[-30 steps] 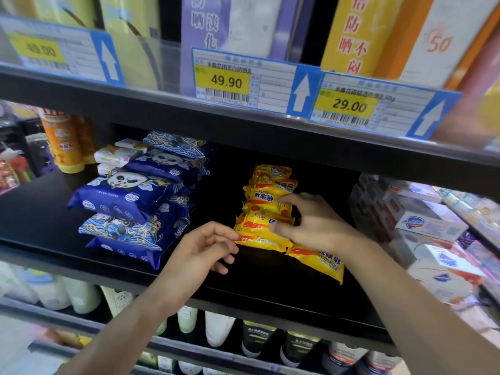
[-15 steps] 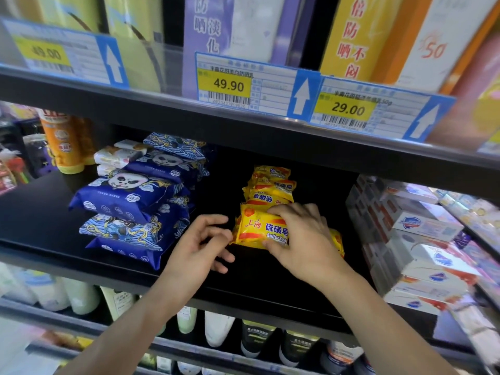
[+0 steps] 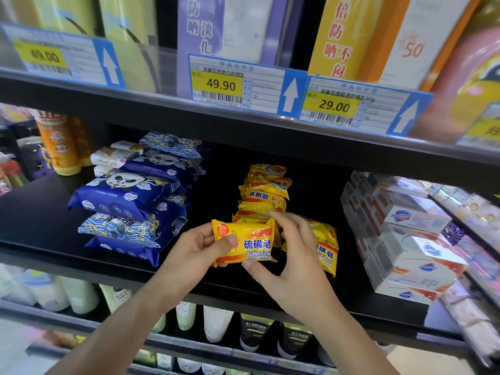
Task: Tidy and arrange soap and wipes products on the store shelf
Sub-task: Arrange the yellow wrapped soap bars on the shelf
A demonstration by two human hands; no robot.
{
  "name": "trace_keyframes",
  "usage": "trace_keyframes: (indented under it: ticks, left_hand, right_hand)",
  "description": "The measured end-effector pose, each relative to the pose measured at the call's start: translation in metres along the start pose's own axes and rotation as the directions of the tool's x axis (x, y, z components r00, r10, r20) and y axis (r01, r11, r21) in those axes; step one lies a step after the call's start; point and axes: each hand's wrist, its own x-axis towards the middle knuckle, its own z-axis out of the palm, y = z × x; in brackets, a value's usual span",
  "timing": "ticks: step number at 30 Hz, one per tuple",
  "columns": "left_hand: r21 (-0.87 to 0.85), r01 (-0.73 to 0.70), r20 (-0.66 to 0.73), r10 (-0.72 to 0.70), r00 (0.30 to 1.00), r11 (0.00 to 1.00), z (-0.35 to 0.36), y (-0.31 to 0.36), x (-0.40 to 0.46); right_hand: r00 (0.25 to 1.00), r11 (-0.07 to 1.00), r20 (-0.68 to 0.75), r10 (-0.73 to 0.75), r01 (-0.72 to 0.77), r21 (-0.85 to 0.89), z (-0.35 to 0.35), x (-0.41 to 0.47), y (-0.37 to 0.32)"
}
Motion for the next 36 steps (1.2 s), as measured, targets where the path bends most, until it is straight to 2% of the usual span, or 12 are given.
trace_keyframes:
  ticks: [2,4,5,7,13,19,25,30,32,36]
  left_hand:
    - [-0.003,-0.009,0.017,0.009,1.000,1.000,0.000,0.000,0.000]
    - [-0.008,-0.011,0.034,0.011,0.999,1.000,0.000,0.001,-0.001]
    - [-0.011,-0.012,0.038,0.013,0.999,1.000,0.000,0.000,-0.001]
    - [-0.006,-0.016,0.043,0.016,0.999,1.000,0.000,-0.001,0.000]
    - [0.049,-0.037,0.090,0.032,0.995,0.998,0.001,-0.003,-0.001]
    - [0.083,-0.012,0.055,0.008,0.998,0.996,0.003,-0.006,0.002]
    - [0.107,0.012,-0.094,-0.002,0.996,0.994,0.007,-0.008,0.005]
    - [0.236,0.036,-0.129,-0.005,0.992,0.971,0.007,-0.009,0.005]
    - [0.223,0.071,-0.146,-0.039,0.989,0.972,0.005,-0.009,0.007]
    - [0.145,0.102,-0.095,-0.089,0.992,0.984,0.007,-0.005,0.012]
  right_hand:
    - [0.991,0.987,-0.035,0.128,-0.124,0.097,0.000,-0.003,0.003]
    - [0.953,0.923,-0.019,0.303,-0.288,0.253,0.001,-0.003,0.004]
    - [0.929,0.862,0.034,0.368,-0.354,0.361,0.001,-0.001,0.005]
    - [0.903,0.753,0.165,0.397,-0.423,0.505,0.002,0.002,0.003]
    - [0.928,0.654,0.221,0.300,-0.369,0.661,0.005,0.003,0.002]
    - [0.944,0.718,0.150,0.292,-0.321,0.618,0.008,-0.006,0.008]
    - [0.952,0.691,0.041,0.305,-0.251,0.677,0.010,-0.012,0.011]
    - [0.961,0.703,0.021,0.277,-0.218,0.677,0.011,-0.012,0.013]
    - [0.963,0.703,0.024,0.267,-0.211,0.679,0.010,-0.013,0.013]
    - [0.969,0.703,0.003,0.249,-0.183,0.688,0.008,-0.014,0.014]
